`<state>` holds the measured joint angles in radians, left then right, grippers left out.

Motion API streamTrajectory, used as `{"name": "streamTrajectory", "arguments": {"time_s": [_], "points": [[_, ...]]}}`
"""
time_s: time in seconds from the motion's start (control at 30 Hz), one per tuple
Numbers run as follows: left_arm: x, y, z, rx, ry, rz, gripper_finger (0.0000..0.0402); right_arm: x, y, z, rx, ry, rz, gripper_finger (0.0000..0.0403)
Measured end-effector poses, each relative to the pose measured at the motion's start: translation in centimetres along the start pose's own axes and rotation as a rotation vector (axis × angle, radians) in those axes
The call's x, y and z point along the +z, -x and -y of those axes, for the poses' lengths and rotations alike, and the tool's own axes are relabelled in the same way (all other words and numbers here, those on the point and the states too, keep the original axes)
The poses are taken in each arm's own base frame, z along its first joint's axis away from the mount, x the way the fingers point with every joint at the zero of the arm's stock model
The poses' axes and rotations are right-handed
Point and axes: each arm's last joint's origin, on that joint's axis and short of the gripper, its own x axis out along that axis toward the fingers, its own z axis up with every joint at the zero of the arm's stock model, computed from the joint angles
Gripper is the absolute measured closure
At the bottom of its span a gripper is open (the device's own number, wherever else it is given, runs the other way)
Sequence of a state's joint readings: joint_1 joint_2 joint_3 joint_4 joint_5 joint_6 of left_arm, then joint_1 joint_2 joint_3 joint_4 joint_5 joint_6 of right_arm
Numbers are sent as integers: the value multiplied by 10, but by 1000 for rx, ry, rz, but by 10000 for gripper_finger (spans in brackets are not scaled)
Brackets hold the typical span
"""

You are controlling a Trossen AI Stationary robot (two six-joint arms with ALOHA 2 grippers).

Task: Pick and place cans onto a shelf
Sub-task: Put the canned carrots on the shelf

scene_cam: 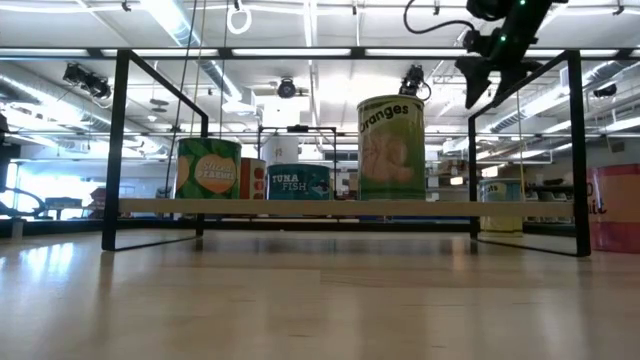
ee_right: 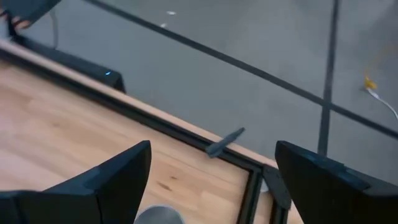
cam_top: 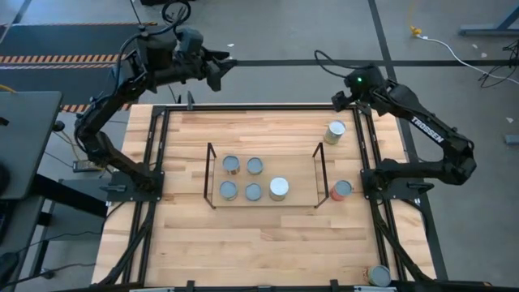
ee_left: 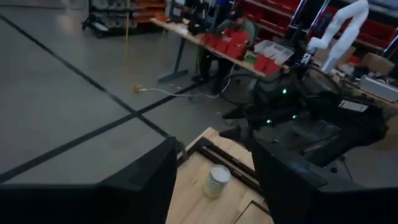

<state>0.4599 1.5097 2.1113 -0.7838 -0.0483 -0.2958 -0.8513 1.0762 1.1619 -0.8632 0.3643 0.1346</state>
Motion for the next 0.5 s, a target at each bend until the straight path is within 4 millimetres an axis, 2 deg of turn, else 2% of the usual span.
{"name": "streamTrajectory", "arguments": {"time_s": [0.13,0.23,0.37,0.5], "points": [[-1,-5,3,-74,-31,1,202,-7,-2,4,-17,-48,0,51],[-5,-11,-2,-48,-144,-10,209,-7,-7,2,-3,-63,-10,50],[-21,-22,-27,65,-276,-134,214,-9,-19,2,0,-126,-82,50],[-40,-33,-50,118,-415,-266,214,-15,-40,0,16,-201,-237,49]]}}
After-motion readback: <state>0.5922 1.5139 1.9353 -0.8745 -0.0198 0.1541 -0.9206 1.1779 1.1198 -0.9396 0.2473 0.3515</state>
